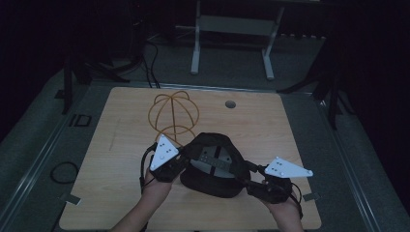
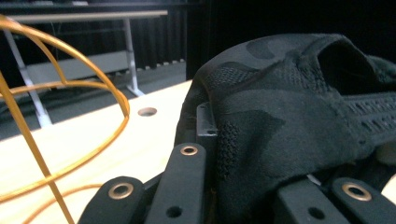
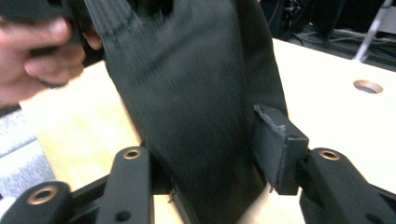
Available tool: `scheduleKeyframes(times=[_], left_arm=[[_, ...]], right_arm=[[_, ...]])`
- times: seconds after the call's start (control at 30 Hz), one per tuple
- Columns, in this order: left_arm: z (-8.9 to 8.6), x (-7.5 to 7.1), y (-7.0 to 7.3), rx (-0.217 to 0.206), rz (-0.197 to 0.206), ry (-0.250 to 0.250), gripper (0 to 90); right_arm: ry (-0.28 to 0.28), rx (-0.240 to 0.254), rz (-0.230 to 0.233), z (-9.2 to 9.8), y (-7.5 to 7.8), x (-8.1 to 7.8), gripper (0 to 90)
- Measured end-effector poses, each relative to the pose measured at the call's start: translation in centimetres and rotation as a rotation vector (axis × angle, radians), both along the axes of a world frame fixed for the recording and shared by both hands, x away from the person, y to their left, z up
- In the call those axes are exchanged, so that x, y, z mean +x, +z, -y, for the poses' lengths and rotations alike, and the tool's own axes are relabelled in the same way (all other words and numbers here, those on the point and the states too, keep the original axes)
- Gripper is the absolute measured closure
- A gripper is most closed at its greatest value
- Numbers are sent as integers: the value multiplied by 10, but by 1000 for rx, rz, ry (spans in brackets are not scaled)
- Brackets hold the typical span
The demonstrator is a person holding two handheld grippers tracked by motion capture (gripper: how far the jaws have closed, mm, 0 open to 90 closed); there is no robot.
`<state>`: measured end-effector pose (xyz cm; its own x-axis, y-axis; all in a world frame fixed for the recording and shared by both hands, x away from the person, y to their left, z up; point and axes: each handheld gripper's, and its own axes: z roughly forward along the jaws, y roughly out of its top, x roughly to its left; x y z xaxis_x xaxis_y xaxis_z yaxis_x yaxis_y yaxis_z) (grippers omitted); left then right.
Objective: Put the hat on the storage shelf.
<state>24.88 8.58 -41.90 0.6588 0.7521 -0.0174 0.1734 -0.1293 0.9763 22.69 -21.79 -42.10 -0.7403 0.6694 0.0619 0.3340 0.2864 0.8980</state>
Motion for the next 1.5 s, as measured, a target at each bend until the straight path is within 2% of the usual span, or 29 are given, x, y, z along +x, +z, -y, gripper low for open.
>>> scheduleKeyframes(times=[0.07, 0.17, 0.33, 0.47, 0.6, 0.7, 0.77, 0.8, 0.9, 0.93, 0.97, 1.0, 1.17, 1.27, 1.37, 1.5], left_arm=[[1, -3, 4, 9, 14, -5, 881], [0, -4, 9, 0, 25, -10, 881], [-1, -7, 15, -2, 40, -22, 881], [-2, -11, 20, 15, 56, -40, 880], [-8, -11, 23, 14, 68, -66, 880], [-17, -9, 24, 8, 83, -126, 879], [-17, -9, 24, 8, 83, -126, 879], [-28, -6, 26, 9, 86, -221, 879], [-36, -4, 26, 3, 88, -306, 879], [-36, -4, 26, 3, 88, -306, 879], [-40, -3, 26, -6, 91, -367, 879], [-42, -3, 26, -17, 91, -404, 878], [-47, 2, 25, -74, 49, -520, 879], [-46, 4, 25, -72, 42, -574, 879], [-43, 3, 24, -60, 44, -599, 879], [-39, 2, 24, -48, 42, -605, 879]], right_arm=[[19, -8, -6, 2, -2, -3, 460], [51, -26, -23, 4, -6, -10, 418], [79, -43, -25, 9, -10, -19, 396], [127, -41, -59, 20, -16, -23, 393], [118, -24, -63, 33, -16, -24, 398], [87, -3, -44, 43, -11, -21, 409], [81, -3, -34, 45, -9, -21, 409], [72, -9, -9, 49, -2, -18, 418], [74, -23, 18, 48, 5, -15, 426], [74, -23, 18, 48, 5, -15, 426], [77, -29, 27, 47, 7, -15, 431], [99, -38, 43, 43, 11, -14, 431], [182, -61, 79, 20, 18, -16, 430], [244, -78, 112, 6, 21, -20, 429], [297, -79, 147, -6, 24, -24, 430], [359, -95, 190, -19, 27, -25, 462]])
